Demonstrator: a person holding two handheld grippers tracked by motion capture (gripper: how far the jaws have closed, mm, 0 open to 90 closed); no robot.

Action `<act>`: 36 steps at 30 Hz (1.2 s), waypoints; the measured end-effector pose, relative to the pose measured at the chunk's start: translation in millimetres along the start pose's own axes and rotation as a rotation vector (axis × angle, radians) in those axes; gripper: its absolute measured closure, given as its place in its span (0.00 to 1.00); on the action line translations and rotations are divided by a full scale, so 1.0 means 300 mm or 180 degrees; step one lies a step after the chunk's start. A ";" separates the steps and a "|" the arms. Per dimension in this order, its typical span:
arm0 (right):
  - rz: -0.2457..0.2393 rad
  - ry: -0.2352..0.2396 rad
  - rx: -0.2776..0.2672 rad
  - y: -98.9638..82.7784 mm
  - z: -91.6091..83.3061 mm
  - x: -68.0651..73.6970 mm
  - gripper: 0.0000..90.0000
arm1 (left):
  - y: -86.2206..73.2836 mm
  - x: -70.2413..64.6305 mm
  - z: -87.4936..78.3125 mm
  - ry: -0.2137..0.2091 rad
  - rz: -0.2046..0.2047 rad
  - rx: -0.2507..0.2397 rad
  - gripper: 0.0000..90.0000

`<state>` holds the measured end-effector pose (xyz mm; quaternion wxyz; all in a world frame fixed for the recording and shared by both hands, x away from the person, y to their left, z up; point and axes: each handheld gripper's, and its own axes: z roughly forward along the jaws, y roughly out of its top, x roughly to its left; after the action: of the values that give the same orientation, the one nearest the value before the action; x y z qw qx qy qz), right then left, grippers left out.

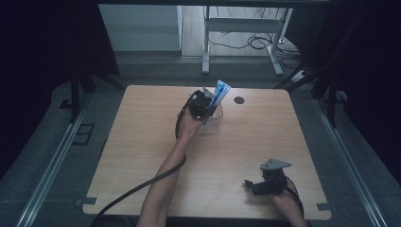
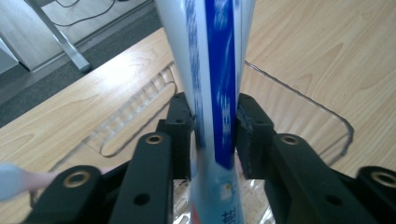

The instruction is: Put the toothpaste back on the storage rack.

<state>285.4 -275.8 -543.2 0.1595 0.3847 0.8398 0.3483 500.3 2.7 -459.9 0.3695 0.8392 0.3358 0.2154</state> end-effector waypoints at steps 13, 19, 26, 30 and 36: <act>-0.0001 0.0001 0.0000 0.000 0.000 0.000 0.03 | 0.009 0.003 -0.032 0.0018 -0.0048 -0.0115 0.67; 0.0008 0.0003 -0.0001 0.000 0.000 0.001 0.03 | 0.022 0.022 -0.066 -0.0042 -0.0168 -0.0156 0.56; -0.0004 0.0000 -0.0001 0.000 0.000 0.000 0.03 | 0.020 0.035 -0.091 -0.0184 -0.0301 -0.0176 0.45; -0.0004 -0.0001 -0.0001 0.000 0.000 0.000 0.03 | 0.016 0.041 -0.098 -0.0270 -0.0389 -0.0196 0.40; -0.0005 -0.0001 -0.0001 0.000 0.000 0.000 0.03 | 0.011 0.035 -0.113 -0.0325 -0.0399 -0.0231 0.30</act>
<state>285.5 -275.7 -543.3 0.1599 0.3840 0.8400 0.3483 488.1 24.8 -434.6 0.4291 0.8125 0.3603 0.1609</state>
